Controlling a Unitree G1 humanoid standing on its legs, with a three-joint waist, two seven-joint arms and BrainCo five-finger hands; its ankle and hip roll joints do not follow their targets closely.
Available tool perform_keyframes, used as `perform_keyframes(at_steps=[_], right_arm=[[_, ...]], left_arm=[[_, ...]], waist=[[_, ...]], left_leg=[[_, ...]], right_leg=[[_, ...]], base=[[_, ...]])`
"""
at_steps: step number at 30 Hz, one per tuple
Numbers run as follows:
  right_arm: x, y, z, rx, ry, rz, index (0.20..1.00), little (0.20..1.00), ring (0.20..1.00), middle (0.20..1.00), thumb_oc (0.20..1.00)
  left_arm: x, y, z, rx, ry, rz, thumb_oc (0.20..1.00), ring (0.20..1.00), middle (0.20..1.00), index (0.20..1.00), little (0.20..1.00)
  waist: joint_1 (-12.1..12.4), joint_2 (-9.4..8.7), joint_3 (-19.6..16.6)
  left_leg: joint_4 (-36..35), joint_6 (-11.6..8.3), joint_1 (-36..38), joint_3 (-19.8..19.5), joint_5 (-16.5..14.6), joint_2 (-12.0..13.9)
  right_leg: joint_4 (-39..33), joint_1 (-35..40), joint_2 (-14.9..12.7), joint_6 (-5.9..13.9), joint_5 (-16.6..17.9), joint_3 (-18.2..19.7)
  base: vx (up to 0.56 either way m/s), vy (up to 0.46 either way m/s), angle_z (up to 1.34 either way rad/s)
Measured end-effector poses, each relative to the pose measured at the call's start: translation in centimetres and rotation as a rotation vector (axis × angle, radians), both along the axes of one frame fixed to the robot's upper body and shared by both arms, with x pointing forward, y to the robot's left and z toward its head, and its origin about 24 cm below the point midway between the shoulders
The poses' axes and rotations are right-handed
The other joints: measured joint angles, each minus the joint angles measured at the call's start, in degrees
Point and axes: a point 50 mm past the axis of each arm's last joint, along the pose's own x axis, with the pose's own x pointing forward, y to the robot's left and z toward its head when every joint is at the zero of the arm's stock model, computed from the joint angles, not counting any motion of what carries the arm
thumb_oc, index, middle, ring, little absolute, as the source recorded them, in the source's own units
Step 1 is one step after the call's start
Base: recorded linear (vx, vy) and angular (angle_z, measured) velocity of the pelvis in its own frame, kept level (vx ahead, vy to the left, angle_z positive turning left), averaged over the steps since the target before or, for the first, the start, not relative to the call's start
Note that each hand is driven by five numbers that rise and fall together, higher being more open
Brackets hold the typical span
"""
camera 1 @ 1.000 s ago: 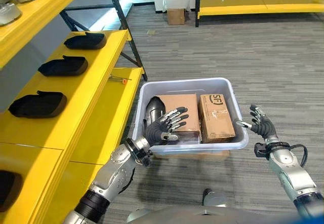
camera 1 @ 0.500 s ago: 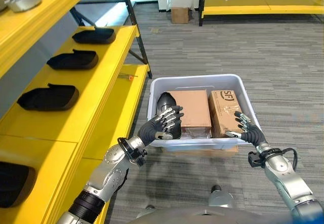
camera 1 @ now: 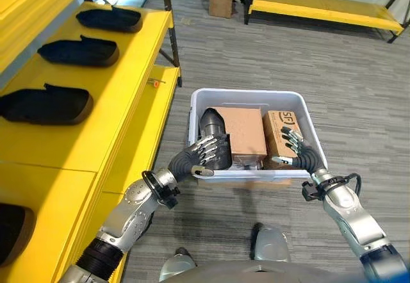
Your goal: Move parts from the plastic box to the shelf.
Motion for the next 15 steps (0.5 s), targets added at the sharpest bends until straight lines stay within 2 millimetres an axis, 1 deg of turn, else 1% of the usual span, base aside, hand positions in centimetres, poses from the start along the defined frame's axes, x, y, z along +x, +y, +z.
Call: perform_keyframes(at_steps=[1,2,3,4,5,6,7,8,9,10,11,12,13,15], right_arm=[[-0.1,-0.1,-0.5,-0.003,0.022,-0.006,1.0,1.0,1.0,1.0,1.0],[-0.1,-0.1,-0.5,-0.002,0.026,-0.009,1.0,1.0,1.0,1.0,1.0],[-0.3,0.0,-0.8,0.0,0.037,-0.007,1.0,1.0,1.0,1.0,1.0],[-0.5,0.0,-1.1,-0.003,0.051,-0.007,1.0,1.0,1.0,1.0,1.0],[-1.0,-0.1,-1.4,-0.005,0.066,-0.01,1.0,1.0,1.0,1.0,1.0],[-1.2,-0.1,-1.4,-0.011,0.064,-0.005,1.0,1.0,1.0,1.0,1.0],[-0.4,-0.7,-0.9,-0.042,0.051,-0.004,1.0,1.0,1.0,1.0,1.0],[0.2,-1.1,-0.1,-0.068,0.023,-0.006,1.0,1.0,1.0,1.0,1.0],[0.6,-1.8,0.4,-0.104,0.01,-0.007,1.0,1.0,1.0,1.0,1.0],[0.8,-2.3,0.8,-0.123,0.001,-0.013,1.0,1.0,1.0,1.0,1.0],[0.9,-2.8,1.1,-0.138,-0.006,-0.026,1.0,1.0,1.0,1.0,1.0],[0.9,-3.2,1.3,-0.146,-0.013,-0.041,1.0,1.0,1.0,1.0,1.0],[1.1,-3.7,1.7,-0.146,-0.027,-0.063,1.0,1.0,1.0,1.0,1.0],[1.2,-4.1,2.1,-0.146,-0.045,-0.094,1.0,1.0,1.0,1.0,1.0]], left_arm=[[0.0,0.0,-0.5,-0.006,0.023,0.028,1.0,1.0,1.0,1.0,1.0],[0.0,0.4,-1.0,0.002,0.043,0.061,1.0,1.0,1.0,1.0,1.0],[-0.2,0.6,-1.3,0.009,0.065,0.077,1.0,1.0,1.0,1.0,1.0],[-0.5,0.6,-1.7,0.007,0.086,0.091,1.0,1.0,1.0,1.0,1.0],[-0.9,1.3,-2.2,0.025,0.12,0.134,1.0,1.0,1.0,1.0,1.0],[-1.3,1.6,-2.5,0.028,0.138,0.154,1.0,1.0,1.0,1.0,1.0],[-1.8,1.2,-3.5,-0.012,0.185,0.22,1.0,1.0,1.0,1.0,1.0],[-2.1,0.6,-4.0,-0.037,0.218,0.259,1.0,1.0,1.0,1.0,1.0],[-2.1,-0.2,-4.3,-0.07,0.248,0.304,1.0,1.0,1.0,1.0,1.0],[-2.0,-0.7,-4.4,-0.089,0.262,0.339,1.0,1.0,1.0,1.0,1.0],[-1.8,-1.0,-4.4,-0.091,0.273,0.372,1.0,1.0,1.0,1.0,1.0],[-1.7,-1.0,-4.7,-0.083,0.288,0.399,1.0,1.0,1.0,1.0,1.0],[-1.5,-0.9,-5.0,-0.056,0.298,0.428,1.0,1.0,1.0,1.0,1.0],[-1.0,-0.5,-5.3,0.014,0.301,0.488,1.0,1.0,1.0,1.0,1.0]], waist=[[0.23,0.37,0.25],[0.25,0.62,0.39],[0.18,0.93,0.58],[0.13,0.83,0.55],[0.32,-0.27,0.06],[1.23,-1.19,-0.37],[1.73,1.75,0.39],[1.19,3.39,0.47],[1.23,4.42,0.55],[0.9,5.11,0.23],[0.53,4.85,0.39],[0.15,4.48,0.22],[-0.06,4.56,-0.01],[-0.21,4.47,0.02]], left_leg=[[0.35,-0.01,-0.16,-0.4,0.0,0.3],[0.36,-0.31,0.0,-1.17,0.19,1.03],[0.22,-1.11,0.06,-1.68,0.68,1.91],[0.17,-2.31,0.08,-2.71,1.41,2.89],[0.03,-3.76,0.57,-3.36,2.29,3.95],[-0.34,-4.74,1.5,-3.17,2.67,3.91],[-0.6,-5.66,2.74,-2.27,3.41,7.08],[-0.68,-5.75,2.82,-1.76,4.69,8.98],[-0.67,-4.95,3.18,-1.22,6.27,10.66],[0.0,-4.65,3.18,-1.31,8.05,11.6],[0.69,-4.34,3.25,-1.33,9.87,12.21],[1.26,-4.43,3.22,-1.6,11.0,12.59],[2.17,-4.44,3.3,-1.75,11.67,13.27],[4.02,-4.3,2.93,-2.43,11.93,13.99]], right_leg=[[-3.47,0.56,-1.53,2.56,2.18,0.06],[-6.74,2.07,-2.04,2.08,3.46,0.32],[-8.09,2.88,-1.75,1.66,3.79,0.6],[-9.66,4.18,-0.57,1.53,4.15,0.42],[-10.75,6.8,2.95,-0.01,5.83,0.19],[-11.3,7.89,3.98,-0.73,2.83,-2.68],[-11.75,8.03,7.55,-1.9,1.99,-2.83],[-11.84,8.23,9.58,-3.45,0.82,-3.12],[-11.97,8.25,11.4,-4.27,0.41,-2.89],[-11.95,8.71,12.28,-5.03,-0.07,-2.9],[-11.92,9.58,12.93,-5.8,-0.72,-2.9],[-11.81,10.1,13.28,-6.02,-1.92,-2.91],[-11.11,10.01,13.67,-6.17,-2.62,-2.92],[-9.63,9.42,13.93,-6.54,-3.5,-2.48]], base=[[0.02,-0.337,0.15],[0.03,-0.38,0.21],[0.02,-0.338,0.32],[0.03,-0.285,0.4],[0.06,-0.268,0.26],[0.09,-0.289,-0.27],[0.1,-0.249,-0.45],[0.1,-0.199,-0.56],[0.11,-0.209,-0.2],[0.11,-0.193,-0.18],[0.1,-0.156,0.0],[0.11,-0.151,0.01],[0.12,-0.139,-0.09],[0.14,-0.127,-0.19]])
